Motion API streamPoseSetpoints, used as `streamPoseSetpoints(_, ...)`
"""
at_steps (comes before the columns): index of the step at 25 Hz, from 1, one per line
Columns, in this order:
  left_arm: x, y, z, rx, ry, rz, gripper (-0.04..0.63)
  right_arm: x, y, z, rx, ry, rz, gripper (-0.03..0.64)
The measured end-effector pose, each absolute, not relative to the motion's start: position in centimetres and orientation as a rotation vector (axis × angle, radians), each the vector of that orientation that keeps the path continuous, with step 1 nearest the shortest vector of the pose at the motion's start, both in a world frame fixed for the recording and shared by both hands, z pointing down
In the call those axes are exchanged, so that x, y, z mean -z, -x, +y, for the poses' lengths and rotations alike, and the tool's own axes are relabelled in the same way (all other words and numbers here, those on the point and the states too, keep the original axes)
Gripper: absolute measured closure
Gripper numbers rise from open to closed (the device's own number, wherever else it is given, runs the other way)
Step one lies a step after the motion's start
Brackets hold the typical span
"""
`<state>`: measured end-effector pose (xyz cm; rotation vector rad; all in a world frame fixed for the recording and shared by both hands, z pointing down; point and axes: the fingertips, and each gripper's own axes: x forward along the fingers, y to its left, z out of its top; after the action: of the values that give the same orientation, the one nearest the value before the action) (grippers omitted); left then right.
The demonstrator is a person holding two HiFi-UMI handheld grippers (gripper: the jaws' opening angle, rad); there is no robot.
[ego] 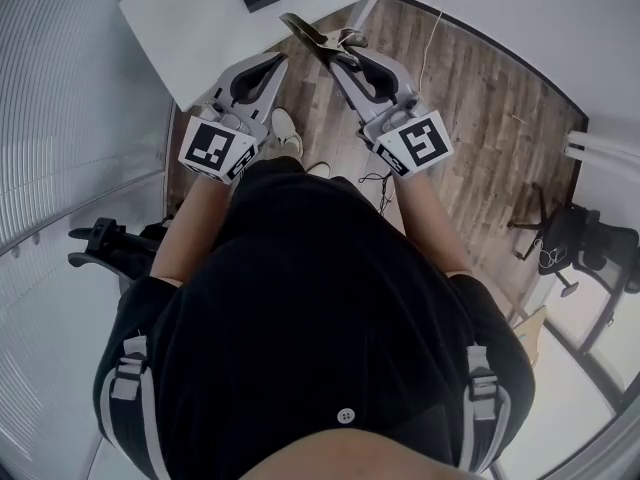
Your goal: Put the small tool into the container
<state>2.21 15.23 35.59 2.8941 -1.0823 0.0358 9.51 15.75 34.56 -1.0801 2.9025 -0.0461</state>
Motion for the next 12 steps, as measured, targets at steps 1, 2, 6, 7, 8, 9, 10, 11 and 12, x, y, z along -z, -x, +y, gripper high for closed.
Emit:
streamPoseSetpoints(1,-35.6,-2.1,14.4,-0.033,-2.893,-1.084,0.588,-34.6,-9.4,15.0,0.046,1.083,2.905,0.518)
streamPoseSetpoints(2,-35.6,-1.9,13.7,-0.031,-2.892,-1.085,0.587,-34.7,-9.3,14.2,0.046,1.086,2.909,0.518)
streamPoseSetpoints(6,-36.3,-0.7,11.1,-0.022,-2.883,-1.093,0.586,-35.2,-8.2,11.5,0.048,1.088,2.925,0.518)
streamPoseSetpoints(7,-36.5,-0.5,10.3,-0.017,-2.877,-1.096,0.587,-35.3,-7.9,10.8,0.05,1.088,2.929,0.518)
streamPoseSetpoints(8,-36.6,-0.2,9.6,-0.012,-2.872,-1.101,0.587,-35.3,-7.7,10.0,0.052,1.086,2.934,0.518)
streamPoseSetpoints(9,-36.6,0.1,8.8,-0.008,-2.868,-1.106,0.586,-35.4,-7.4,9.3,0.054,1.083,2.939,0.518)
streamPoseSetpoints(10,-36.6,0.5,8.0,-0.004,-2.866,-1.113,0.587,-35.5,-7.1,8.5,0.056,1.081,2.946,0.518)
streamPoseSetpoints(11,-36.6,0.8,7.3,-0.003,-2.866,-1.119,0.587,-35.5,-6.7,7.8,0.058,1.077,2.953,0.518)
streamPoseSetpoints(12,-36.5,1.2,6.7,-0.001,-2.866,-1.123,0.586,-35.6,-6.4,7.1,0.061,1.074,2.959,0.518)
